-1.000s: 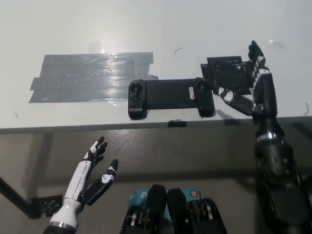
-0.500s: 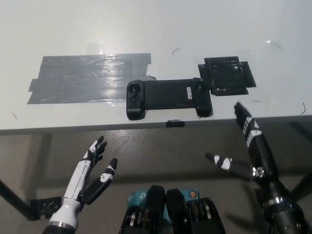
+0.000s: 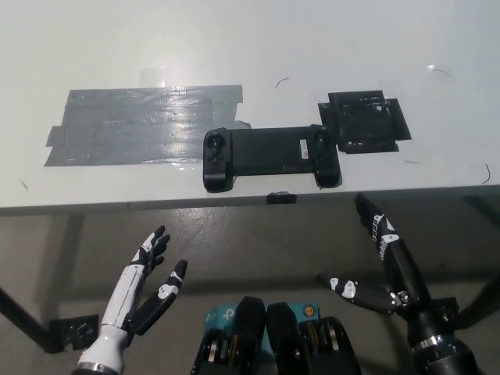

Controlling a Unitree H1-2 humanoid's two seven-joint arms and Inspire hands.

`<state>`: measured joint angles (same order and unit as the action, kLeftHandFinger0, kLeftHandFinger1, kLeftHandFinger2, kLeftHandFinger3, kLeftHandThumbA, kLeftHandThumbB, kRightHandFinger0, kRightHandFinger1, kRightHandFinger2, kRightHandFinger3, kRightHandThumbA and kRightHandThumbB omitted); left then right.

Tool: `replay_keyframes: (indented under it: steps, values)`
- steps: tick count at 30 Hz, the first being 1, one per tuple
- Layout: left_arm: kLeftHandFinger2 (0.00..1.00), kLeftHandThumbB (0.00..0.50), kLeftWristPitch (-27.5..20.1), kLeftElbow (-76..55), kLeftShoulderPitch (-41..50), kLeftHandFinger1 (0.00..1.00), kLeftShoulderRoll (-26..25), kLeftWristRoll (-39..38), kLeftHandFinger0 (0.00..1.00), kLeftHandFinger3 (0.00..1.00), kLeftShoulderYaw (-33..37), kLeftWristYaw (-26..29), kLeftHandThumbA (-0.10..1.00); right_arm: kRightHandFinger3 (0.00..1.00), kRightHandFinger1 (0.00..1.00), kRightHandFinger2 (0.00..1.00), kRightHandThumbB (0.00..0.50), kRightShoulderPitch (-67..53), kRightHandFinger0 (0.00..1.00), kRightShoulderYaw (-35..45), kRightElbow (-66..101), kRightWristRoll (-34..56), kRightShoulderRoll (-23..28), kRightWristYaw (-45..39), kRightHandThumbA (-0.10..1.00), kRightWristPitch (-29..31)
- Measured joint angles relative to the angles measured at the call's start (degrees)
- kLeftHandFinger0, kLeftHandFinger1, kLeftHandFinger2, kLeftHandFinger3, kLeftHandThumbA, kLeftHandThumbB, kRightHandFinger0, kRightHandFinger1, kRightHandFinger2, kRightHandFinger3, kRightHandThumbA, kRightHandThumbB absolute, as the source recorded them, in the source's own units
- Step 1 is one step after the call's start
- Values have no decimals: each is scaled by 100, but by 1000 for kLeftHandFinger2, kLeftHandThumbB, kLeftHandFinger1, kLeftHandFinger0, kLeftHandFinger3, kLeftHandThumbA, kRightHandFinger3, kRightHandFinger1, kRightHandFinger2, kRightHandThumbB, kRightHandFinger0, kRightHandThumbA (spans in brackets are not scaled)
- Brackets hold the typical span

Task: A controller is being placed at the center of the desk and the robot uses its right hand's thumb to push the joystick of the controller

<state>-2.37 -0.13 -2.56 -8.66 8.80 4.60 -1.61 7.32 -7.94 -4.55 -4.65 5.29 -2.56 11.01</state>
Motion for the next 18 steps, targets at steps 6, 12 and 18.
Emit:
replay_keyframes:
  steps: [6,12,18]
  values:
    - [1000,0,-2,1,36,1000,0,0,1000,1000,1,0,675,1000,1000,1000,221,1,1000,-12,-5,-110,18,-23,990,0]
    - [1000,0,-2,0,36,1000,0,1,1000,1000,2,0,671,1000,1000,1000,223,2,1000,-30,-42,-195,75,-25,975,0]
    - [1000,0,-3,0,33,1000,0,1,1000,1000,2,0,636,1000,1000,1000,229,8,1000,-55,-56,-341,96,-24,961,0]
